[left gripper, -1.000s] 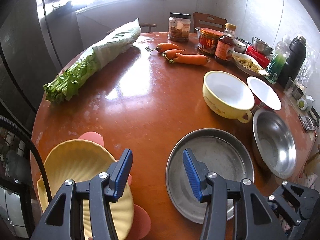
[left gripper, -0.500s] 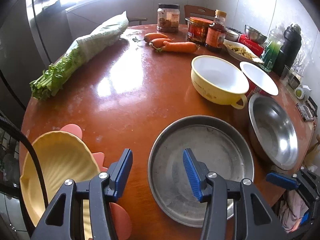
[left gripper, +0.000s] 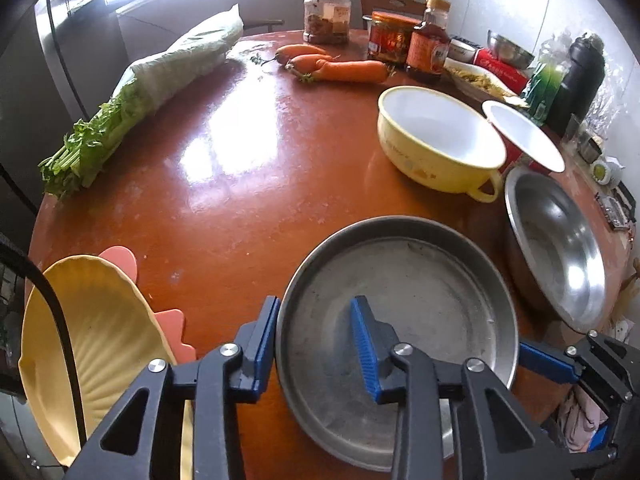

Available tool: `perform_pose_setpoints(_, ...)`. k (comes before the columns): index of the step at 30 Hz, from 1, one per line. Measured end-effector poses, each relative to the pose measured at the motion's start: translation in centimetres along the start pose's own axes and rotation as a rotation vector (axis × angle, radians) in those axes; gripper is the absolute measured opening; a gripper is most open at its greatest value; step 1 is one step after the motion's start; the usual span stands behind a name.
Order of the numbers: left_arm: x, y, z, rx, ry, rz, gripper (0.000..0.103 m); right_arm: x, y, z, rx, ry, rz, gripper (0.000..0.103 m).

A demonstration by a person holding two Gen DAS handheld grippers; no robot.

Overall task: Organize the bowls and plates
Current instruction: 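Move the left gripper to the flat steel plate rim and close, then lift the steel plate with the left gripper over the yellow shell plate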

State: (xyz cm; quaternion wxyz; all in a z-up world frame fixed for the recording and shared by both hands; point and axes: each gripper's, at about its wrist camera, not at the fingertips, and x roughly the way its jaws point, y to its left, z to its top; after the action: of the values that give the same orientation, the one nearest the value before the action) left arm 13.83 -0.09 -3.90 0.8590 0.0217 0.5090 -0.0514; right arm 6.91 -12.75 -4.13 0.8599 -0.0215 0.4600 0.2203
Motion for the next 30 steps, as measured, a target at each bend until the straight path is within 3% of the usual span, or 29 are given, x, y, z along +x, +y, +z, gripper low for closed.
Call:
perform_pose_setpoints(3, -0.1, 0.3, 0.0, -0.012, 0.0, 0.001, 0.032, 0.0, -0.1, 0.1, 0.005, -0.005, -0.002, 0.044)
perform_pose_setpoints(30, -7.4, 4.4, -0.6, -0.089, -0.138, 0.02, 0.032, -2.7, 3.4, 3.2, -0.093, -0.097, 0.043, 0.044)
